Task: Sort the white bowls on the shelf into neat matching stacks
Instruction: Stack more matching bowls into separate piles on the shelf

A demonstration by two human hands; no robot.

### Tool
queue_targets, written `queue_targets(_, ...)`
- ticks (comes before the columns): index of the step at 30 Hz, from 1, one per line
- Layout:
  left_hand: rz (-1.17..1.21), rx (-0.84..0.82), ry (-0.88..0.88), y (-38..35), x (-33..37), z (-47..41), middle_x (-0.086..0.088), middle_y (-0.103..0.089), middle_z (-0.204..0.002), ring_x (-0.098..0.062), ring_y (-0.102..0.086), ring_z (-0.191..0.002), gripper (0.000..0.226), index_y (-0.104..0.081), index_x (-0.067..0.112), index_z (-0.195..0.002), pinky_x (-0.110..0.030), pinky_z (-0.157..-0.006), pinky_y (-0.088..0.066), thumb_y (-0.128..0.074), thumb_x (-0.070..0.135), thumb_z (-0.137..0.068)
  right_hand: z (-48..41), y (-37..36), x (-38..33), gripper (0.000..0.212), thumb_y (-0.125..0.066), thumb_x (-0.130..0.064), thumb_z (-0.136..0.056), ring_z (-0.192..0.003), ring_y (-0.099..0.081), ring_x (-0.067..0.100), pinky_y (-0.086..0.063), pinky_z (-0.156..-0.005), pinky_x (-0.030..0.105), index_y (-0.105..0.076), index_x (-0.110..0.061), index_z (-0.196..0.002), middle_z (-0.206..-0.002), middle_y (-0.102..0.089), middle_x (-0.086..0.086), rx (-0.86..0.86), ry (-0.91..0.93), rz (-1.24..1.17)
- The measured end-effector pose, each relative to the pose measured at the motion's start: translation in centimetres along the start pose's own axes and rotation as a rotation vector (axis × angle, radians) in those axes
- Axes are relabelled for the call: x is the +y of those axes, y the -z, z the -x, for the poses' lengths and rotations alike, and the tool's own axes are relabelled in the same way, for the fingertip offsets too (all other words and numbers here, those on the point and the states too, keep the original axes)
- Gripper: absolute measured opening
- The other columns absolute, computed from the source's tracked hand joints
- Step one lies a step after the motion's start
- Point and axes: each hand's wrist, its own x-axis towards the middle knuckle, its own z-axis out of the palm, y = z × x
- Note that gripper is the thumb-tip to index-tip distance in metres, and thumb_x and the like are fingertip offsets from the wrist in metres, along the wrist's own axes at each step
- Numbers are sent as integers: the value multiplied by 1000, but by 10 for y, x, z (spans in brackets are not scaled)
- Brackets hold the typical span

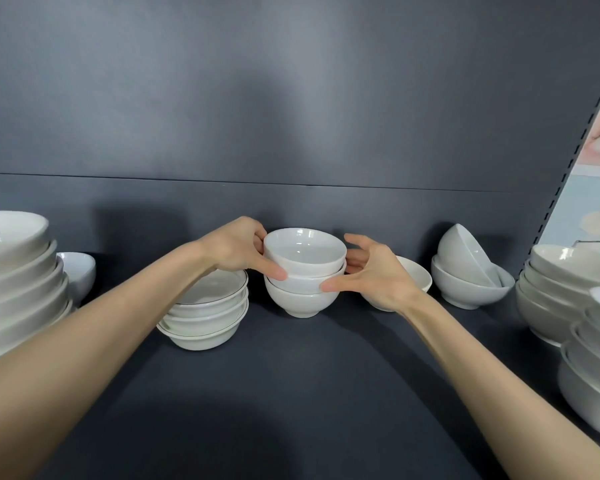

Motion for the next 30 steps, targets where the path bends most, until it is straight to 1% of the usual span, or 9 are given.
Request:
queue_targets(4,12,-3,2,0,-1,-2,-23,-68,-105,-18,-57,-79,98,-60,-6,-107,-43,-84,-50,-82,49,-29,-2,1,1,112,-92,-14,-50,-116,-58,17,-46,-103,35,-33,-6,-145,-131,-58,4,10,-16,-10)
queue_targets(9,0,-18,19,1,1,-3,-17,-68,-96,-18,-56,-80,100,-59,-7,-109,-35,-78,-43,-81,51,-30,-1,1,0,106,-93,-29,-37,-111,-62,15,-48,-101,37,-49,-6,-131,-118,-65,-2,-4,-14,-32)
queue_targets(11,3,-16,21,1,1,-2,-15,-68,-94,-18,-56,-81,100,-59,-6,-109,-37,-80,-45,-81,51,-30,0,2,-1,107,-93,-25,-43,-110,-62,13,-48,-100,34,-45,-4,-136,-117,-65,-3,-8,-10,-16)
queue_targets(15,4,8,27,-1,5,2,-21,-69,-106,-18,-60,-82,95,-63,-2,-106,-49,-93,-49,-81,49,-28,-1,5,1,82,-91,-11,-55,-104,-66,12,-52,-95,32,-53,-6,-127,-111,-69,-4,-24,9,6)
queue_targets(18,-17,42,24,-2,6,3,-20,-69,-104,-18,-59,-80,98,-63,-3,-106,-44,-85,-51,-81,49,-26,-1,5,-1,66,-89,-6,-59,-100,-68,13,-54,-89,28,-59,-11,-118,-106,-71,-4,-36,28,23)
queue_targets(20,-55,59,34,-2,8,4,-18,-70,-103,-22,-63,-83,90,-63,-3,-105,-44,-87,-51,-86,44,-32,0,4,-3,68,-88,-6,-59,-102,-67,12,-54,-89,28,-59,-10,-120,-108,-71,-4,-33,33,30)
queue_targets(24,-142,126,25,-1,13,6,-11,-72,-101,-27,-66,-100,51,-66,4,-102,-41,-91,-50,-89,25,-61,7,2,-7,75,-88,-11,-62,-107,-63,13,-51,-88,23,-54,-8,-129,-116,-66,-5,-11,39,94)
queue_targets(27,-194,201,-15,-1,18,10,-9,-68,-105,-26,-63,-101,52,-64,7,-108,-38,-93,-50,-87,28,-65,18,5,-12,80,-86,-13,-66,-111,-58,17,-49,-94,28,-46,-8,-136,-122,-58,1,63,29,128)
queue_targets(30,-252,313,-104,-4,22,15,-5,-66,-111,-23,-60,-104,50,-64,11,-109,-37,-95,-47,-83,33,-69,33,16,-14,70,-85,-22,-69,-110,-59,15,-47,-99,33,-53,-14,-130,-124,-58,-2,157,29,241)
